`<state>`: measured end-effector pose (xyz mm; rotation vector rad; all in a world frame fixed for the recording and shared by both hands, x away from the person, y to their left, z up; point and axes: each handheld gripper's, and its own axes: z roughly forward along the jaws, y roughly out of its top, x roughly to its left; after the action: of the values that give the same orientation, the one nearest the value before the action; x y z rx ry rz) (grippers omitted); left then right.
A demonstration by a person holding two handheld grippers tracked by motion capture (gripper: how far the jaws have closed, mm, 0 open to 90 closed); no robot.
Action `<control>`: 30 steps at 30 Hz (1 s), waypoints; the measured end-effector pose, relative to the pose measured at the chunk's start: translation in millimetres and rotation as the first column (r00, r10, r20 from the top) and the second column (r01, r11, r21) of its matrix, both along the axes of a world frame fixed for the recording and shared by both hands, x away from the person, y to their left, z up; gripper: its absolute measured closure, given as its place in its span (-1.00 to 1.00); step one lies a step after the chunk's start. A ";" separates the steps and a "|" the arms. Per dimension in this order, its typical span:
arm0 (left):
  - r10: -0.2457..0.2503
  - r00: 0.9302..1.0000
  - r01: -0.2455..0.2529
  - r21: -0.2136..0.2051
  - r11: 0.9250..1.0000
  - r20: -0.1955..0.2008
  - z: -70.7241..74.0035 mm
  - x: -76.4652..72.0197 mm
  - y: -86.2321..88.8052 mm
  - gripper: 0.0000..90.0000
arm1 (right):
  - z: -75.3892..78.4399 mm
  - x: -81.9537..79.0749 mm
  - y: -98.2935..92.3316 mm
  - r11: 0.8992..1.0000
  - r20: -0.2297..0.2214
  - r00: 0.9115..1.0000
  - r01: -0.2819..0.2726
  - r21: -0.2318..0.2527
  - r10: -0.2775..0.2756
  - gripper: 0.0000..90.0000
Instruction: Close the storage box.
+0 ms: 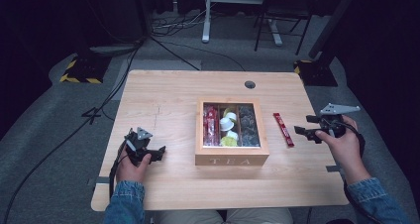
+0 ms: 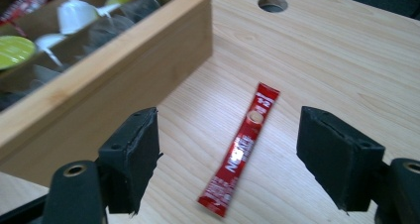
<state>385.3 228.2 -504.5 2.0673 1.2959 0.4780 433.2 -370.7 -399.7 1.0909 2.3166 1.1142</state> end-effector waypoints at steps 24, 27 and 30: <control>0.000 1.000 0.000 0.002 1.000 -0.001 0.1 0.2 0.2 -0.75 | -73.0 22.4 -54.0 0.994 -0.054 0.993 0.108 -0.010 -0.108 -0.45; 0.000 1.000 0.000 0.002 1.000 -0.002 0.2 0.2 0.2 -0.75 | -76.8 21.0 -54.9 0.995 -0.052 0.993 0.103 -0.016 -0.104 -0.45; 0.000 1.000 0.000 0.002 1.000 -0.002 0.2 0.2 0.2 -0.75 | -81.2 19.2 -54.8 0.995 -0.047 0.994 0.101 -0.020 -0.102 -0.45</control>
<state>385.5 228.3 -504.4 2.0704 1.2969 0.4773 452.4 -425.5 -480.8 1.2270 2.2747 1.0382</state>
